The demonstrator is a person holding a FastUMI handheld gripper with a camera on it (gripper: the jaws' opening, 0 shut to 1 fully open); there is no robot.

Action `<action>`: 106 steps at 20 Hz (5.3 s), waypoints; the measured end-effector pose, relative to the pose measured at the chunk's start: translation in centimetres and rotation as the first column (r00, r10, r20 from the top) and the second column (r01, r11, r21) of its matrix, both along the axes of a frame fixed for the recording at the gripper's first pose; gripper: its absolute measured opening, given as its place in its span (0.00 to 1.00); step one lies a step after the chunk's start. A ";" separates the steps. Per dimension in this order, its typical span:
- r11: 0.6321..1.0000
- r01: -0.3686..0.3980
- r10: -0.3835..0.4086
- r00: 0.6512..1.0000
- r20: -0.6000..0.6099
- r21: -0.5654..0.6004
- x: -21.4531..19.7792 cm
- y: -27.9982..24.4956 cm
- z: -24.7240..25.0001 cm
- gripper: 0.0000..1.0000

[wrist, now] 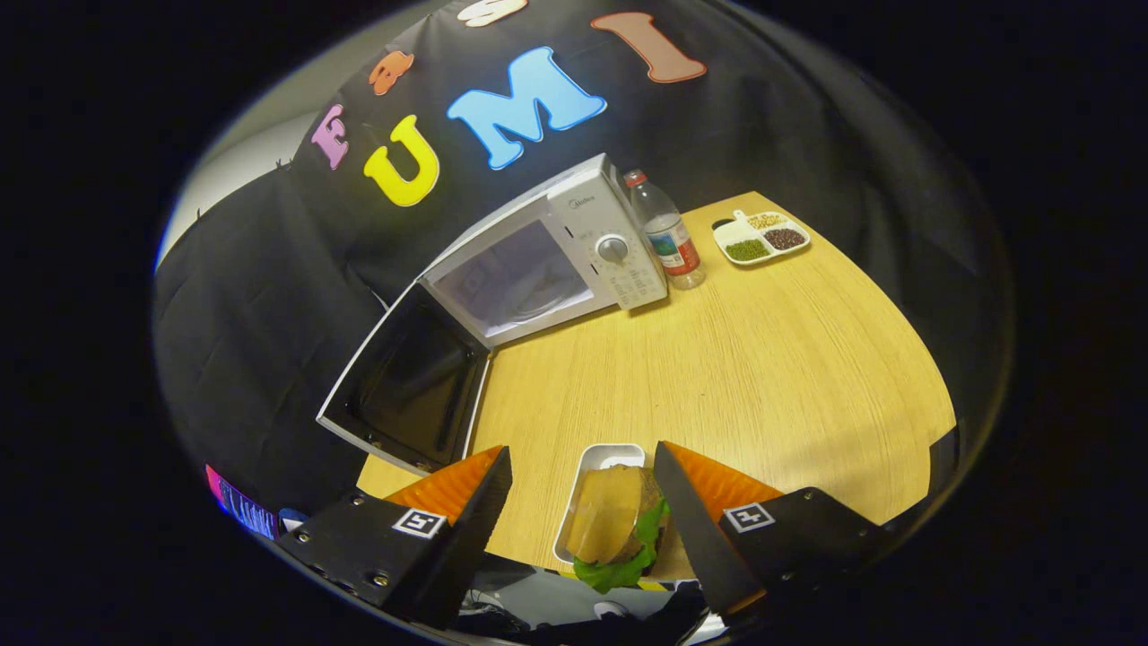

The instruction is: Open the microwave, put the food inside, and close the microwave door.

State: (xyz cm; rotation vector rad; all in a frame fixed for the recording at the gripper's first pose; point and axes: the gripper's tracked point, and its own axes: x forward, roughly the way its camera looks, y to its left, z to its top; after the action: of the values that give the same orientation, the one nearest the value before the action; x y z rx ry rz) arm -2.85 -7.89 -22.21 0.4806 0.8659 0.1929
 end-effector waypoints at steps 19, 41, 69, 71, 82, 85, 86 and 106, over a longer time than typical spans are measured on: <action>0.989 0.061 -0.022 0.962 -0.273 0.138 -3.6 -0.2 -4.5 0.28; 0.935 0.156 -0.193 0.977 0.086 0.317 6.6 13.2 6.7 0.28; 0.877 0.317 -0.422 0.868 0.263 0.362 33.0 17.5 -2.5 0.28; 0.869 0.328 -0.440 0.855 0.274 0.371 34.3 17.7 -3.3 0.27; 0.871 0.411 -0.472 0.851 0.230 0.268 38.8 16.3 -9.6 0.31; 0.884 0.429 -0.464 0.856 0.227 0.186 38.3 15.5 -9.9 0.34; 0.891 0.436 -0.454 0.859 0.237 0.129 38.1 15.1 -10.4 0.38; 0.957 0.190 -0.072 0.886 0.458 -0.218 20.7 19.0 3.1 0.97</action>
State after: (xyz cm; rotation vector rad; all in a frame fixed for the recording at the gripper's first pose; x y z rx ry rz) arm 17.87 11.11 -19.15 0.2333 0.3940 0.0573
